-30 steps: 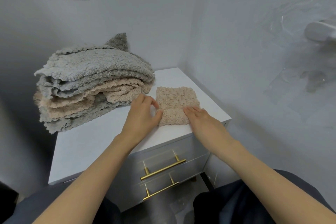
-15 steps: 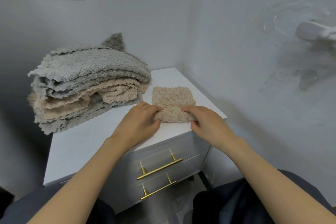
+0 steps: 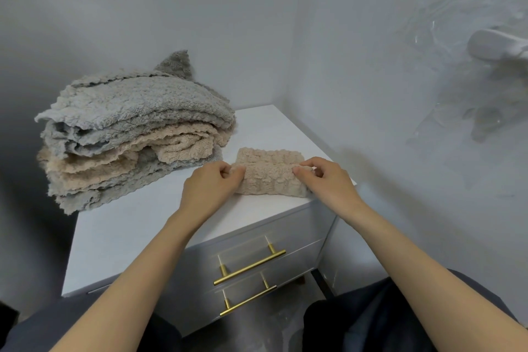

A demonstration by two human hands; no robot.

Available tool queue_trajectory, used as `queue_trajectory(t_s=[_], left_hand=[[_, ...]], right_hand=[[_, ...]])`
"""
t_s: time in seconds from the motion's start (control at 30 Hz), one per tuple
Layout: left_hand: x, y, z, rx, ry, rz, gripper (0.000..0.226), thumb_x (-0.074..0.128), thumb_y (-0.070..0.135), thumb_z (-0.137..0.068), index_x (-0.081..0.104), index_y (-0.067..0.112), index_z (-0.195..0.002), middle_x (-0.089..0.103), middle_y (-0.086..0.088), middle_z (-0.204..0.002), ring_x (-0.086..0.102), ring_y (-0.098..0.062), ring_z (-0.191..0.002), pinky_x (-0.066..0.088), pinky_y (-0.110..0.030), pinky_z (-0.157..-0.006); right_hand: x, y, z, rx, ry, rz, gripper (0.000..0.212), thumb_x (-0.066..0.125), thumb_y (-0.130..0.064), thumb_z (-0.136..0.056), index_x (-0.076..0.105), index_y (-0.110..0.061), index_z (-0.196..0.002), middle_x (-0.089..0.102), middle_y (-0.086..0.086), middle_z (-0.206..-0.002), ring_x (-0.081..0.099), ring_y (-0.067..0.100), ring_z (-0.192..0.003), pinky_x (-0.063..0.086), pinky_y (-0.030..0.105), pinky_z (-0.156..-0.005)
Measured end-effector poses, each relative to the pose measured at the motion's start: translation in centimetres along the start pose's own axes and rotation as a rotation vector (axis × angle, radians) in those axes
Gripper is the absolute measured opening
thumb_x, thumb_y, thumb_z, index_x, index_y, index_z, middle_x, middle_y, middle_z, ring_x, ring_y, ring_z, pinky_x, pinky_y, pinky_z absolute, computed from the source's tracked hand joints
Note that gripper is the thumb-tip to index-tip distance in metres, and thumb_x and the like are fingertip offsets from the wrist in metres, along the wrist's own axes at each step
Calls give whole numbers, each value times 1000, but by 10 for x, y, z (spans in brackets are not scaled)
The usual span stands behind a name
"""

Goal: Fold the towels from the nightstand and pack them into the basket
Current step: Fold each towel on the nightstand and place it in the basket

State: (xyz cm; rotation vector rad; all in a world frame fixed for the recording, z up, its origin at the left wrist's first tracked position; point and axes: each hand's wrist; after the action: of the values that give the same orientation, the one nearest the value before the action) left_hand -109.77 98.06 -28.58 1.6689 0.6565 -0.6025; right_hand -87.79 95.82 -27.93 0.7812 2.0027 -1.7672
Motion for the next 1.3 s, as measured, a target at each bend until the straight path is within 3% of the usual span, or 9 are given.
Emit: queue_trajectory(t_s=[0.1,0.2,0.3,0.4,0.53,0.67,0.97,1.1,1.3], left_hand=[[3,2,-1,9,98,-91,34,55,45,-88,57,14,-73,58,4,-67,55,-20,-69,40,-31,-63],[3,1,-4,-7,100,-62,27,59,46,-85,53,21,-76,57,8,-71,56,-18,-75,42,-32,-68],[7,-1,-8,-17,87,-19,26,60,45,-85,51,22,-80,56,9,-74,55,-16,-77,41,-32,-68],[10,-2,-8,-1,102,-38,26,60,45,-85,51,21,-85,57,9,-77,56,-16,-80,43,-34,-71],[10,-3,-10,-23,95,-20,26,60,45,-85,50,21,-85,59,8,-78,57,-17,-82,46,-37,-78],[11,-2,-10,-33,90,-22,26,60,46,-85,50,22,-85,58,9,-77,57,-16,-81,45,-38,-80],[13,-5,-10,-38,100,-28,20,57,41,-87,50,23,-83,56,12,-72,55,-13,-75,42,-36,-76],[14,-4,-7,39,159,-10,16,57,36,-89,50,22,-96,56,8,-89,53,-13,-84,42,-34,-74],[9,-4,3,441,163,-113,18,49,12,-97,65,13,-107,61,0,-108,51,-18,-102,40,-28,-86]], right_hand=[[4,1,-2,74,73,21,13,62,-41,-86,62,-28,-87,52,-11,-52,50,2,-56,33,26,-56],[10,-5,2,35,166,160,9,62,-33,-86,58,-27,-92,58,-10,-76,54,14,-83,41,30,-64],[17,-14,10,-230,268,428,25,58,-9,-85,60,-20,-107,59,-4,-104,47,20,-104,42,35,-74],[29,-20,18,-521,207,563,53,61,15,-73,65,-11,-119,63,6,-122,56,28,-115,45,38,-91],[54,-26,26,-514,-68,694,66,41,8,-90,24,-11,-150,23,5,-158,16,24,-147,1,37,-119],[60,-24,27,-478,-137,798,60,27,-11,-99,1,-13,-153,-3,2,-161,-8,19,-148,-12,33,-119],[33,-14,31,-402,-141,885,56,22,-19,-103,-3,-13,-153,-4,2,-161,-4,13,-148,-15,22,-111],[22,-9,33,-311,-138,876,59,25,-21,-102,-2,-9,-153,-1,5,-161,1,13,-148,-3,21,-115],[12,-8,29,-305,-114,756,56,33,-18,-101,12,-21,-153,18,-5,-159,19,12,-145,30,28,-108]])
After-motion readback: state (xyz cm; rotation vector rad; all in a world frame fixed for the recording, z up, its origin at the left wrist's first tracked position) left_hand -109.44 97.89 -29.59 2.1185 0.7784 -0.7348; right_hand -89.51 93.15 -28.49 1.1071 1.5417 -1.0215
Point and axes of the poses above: each hand's wrist, its own z-axis away from the middle knuckle, its own x-axis out of the palm, y = z × x
